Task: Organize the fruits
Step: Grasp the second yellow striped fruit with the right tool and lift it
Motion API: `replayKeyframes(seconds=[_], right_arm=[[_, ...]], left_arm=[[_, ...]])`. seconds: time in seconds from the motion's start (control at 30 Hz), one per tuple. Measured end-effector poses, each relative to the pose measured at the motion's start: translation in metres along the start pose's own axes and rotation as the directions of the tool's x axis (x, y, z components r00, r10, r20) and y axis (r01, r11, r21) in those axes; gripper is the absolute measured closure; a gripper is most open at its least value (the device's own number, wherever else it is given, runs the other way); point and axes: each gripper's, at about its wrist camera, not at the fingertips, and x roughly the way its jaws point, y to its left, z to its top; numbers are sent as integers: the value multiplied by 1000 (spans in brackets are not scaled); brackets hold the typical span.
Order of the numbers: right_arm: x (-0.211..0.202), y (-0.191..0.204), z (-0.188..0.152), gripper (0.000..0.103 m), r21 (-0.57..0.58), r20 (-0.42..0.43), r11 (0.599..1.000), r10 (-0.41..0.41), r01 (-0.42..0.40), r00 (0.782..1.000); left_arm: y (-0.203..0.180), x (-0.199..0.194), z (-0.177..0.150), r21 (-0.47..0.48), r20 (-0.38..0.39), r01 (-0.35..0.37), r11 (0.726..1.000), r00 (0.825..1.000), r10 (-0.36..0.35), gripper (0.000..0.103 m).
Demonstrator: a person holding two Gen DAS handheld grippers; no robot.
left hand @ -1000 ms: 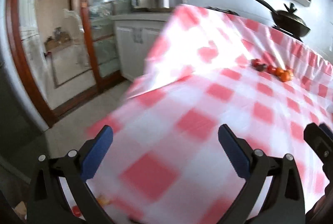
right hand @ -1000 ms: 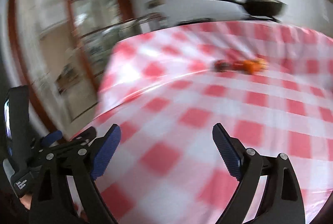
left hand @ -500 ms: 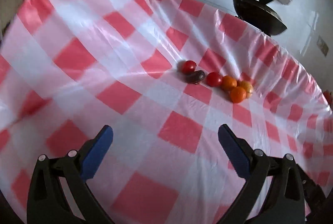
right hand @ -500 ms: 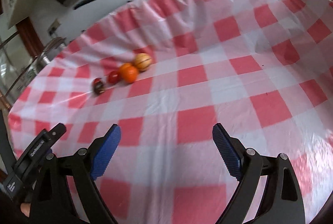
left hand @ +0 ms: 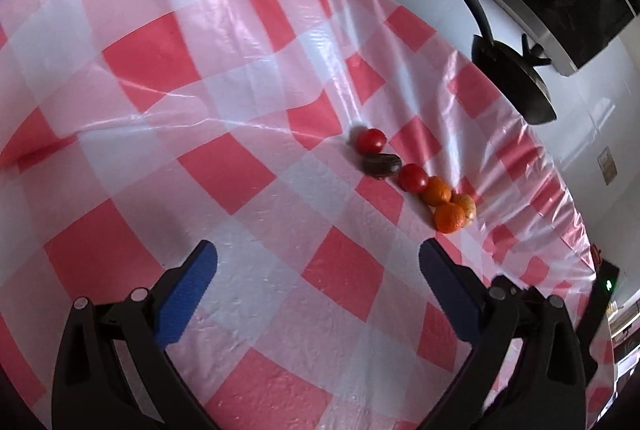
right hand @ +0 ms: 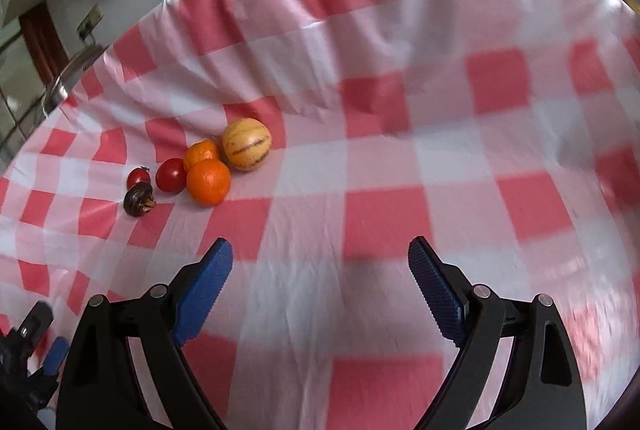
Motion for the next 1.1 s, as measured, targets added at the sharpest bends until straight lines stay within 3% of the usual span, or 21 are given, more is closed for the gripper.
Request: replayKeyframes(seconds=[0.33,0.47,0.57,0.77,0.93,0.97,1.0,1.03,1.1], right_arm=[[64,41,38,31,-151,-96,989,-24,10,995],[76,58,48,32,-202,-75,979,-32,17,997],[84,66,57,32,-190,-81,981,21,-36,996],[108,65,72,38,-140,-120,990,13,-30,993],[113,68,73,43,-232,-114,972,-1,-26,994],[109,70,71,47,-254,-115,967,-5,-25,993],[106,71,70,60,-268,-110,963,-4,-26,994],[102,72,68,60,-281,-109,959,2,-33,994],[83,62,63,60,-225,-92,973,20,-40,996]], left_arm=[[-1,1,0,12,-7,14,1000,1000,-13,2],[1,1,0,0,-10,26,1000,1000,-26,2],[0,2,0,7,-10,29,1000,1000,-29,2],[-1,3,0,8,-8,30,1000,1000,-29,2],[-3,3,-1,18,-3,27,999,1000,-27,2],[-4,4,-1,19,-1,25,1000,1000,-25,2],[-4,4,0,20,-1,24,1000,1000,-24,2],[-4,3,0,22,0,24,999,1000,-24,2],[-5,3,-1,27,4,19,999,1000,-20,2]])
